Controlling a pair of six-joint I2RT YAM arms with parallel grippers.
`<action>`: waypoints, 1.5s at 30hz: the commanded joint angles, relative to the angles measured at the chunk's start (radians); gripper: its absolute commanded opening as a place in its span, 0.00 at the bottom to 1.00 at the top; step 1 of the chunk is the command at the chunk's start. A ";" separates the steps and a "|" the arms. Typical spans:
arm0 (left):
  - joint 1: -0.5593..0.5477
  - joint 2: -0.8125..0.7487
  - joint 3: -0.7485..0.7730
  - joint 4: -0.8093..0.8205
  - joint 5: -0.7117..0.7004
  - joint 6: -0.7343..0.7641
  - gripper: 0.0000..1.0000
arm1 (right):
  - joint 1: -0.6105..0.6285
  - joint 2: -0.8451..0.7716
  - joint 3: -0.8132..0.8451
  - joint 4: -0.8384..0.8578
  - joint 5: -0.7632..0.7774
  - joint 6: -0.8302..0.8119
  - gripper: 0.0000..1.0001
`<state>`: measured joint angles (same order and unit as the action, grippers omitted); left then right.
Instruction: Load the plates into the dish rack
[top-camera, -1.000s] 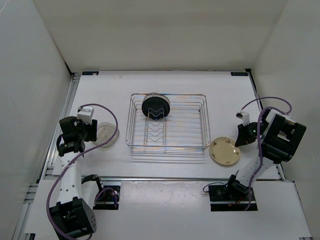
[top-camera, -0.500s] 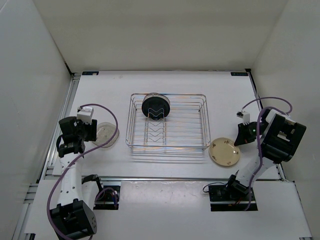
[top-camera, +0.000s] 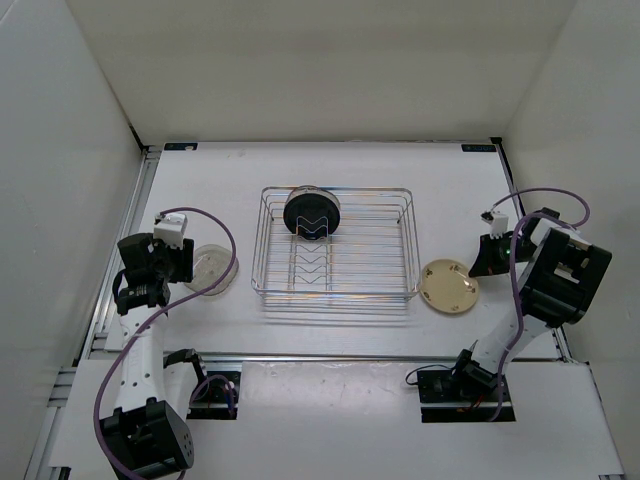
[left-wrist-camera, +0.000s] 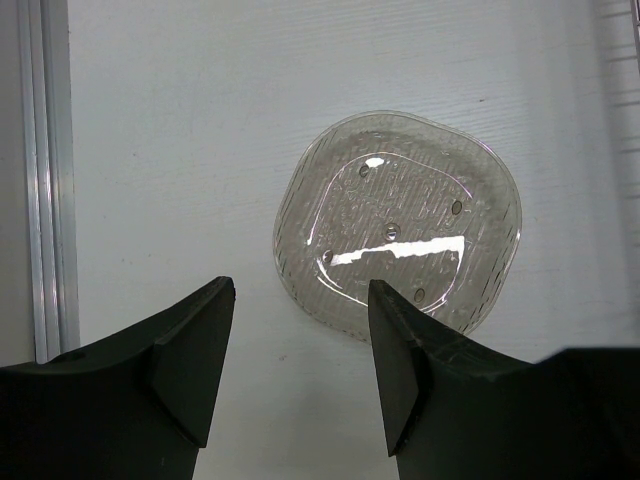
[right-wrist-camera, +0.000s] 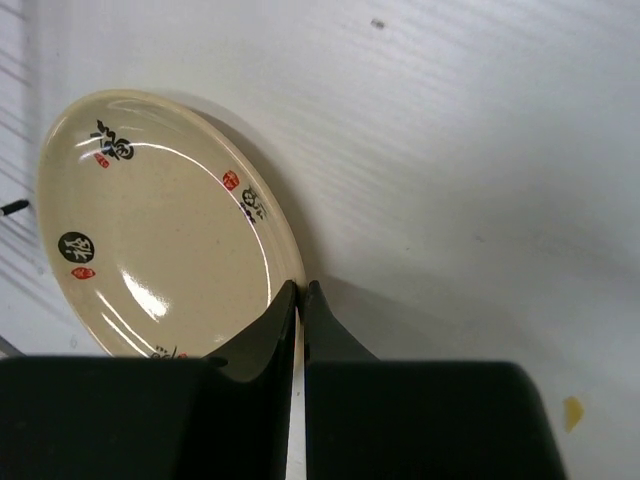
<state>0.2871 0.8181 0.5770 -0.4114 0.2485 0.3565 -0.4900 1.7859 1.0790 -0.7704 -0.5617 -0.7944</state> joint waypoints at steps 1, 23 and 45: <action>0.007 -0.020 0.018 -0.001 0.023 -0.010 0.67 | 0.013 -0.049 0.004 0.141 0.008 0.061 0.01; 0.007 -0.030 0.009 -0.001 0.023 -0.010 0.65 | 0.022 -0.040 -0.028 0.155 0.011 0.077 0.14; 0.007 -0.030 0.009 -0.010 0.023 -0.001 0.65 | 0.022 -0.031 -0.037 0.117 0.022 0.026 0.28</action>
<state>0.2871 0.8085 0.5770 -0.4118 0.2485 0.3573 -0.4706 1.7554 1.0481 -0.6327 -0.5423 -0.7433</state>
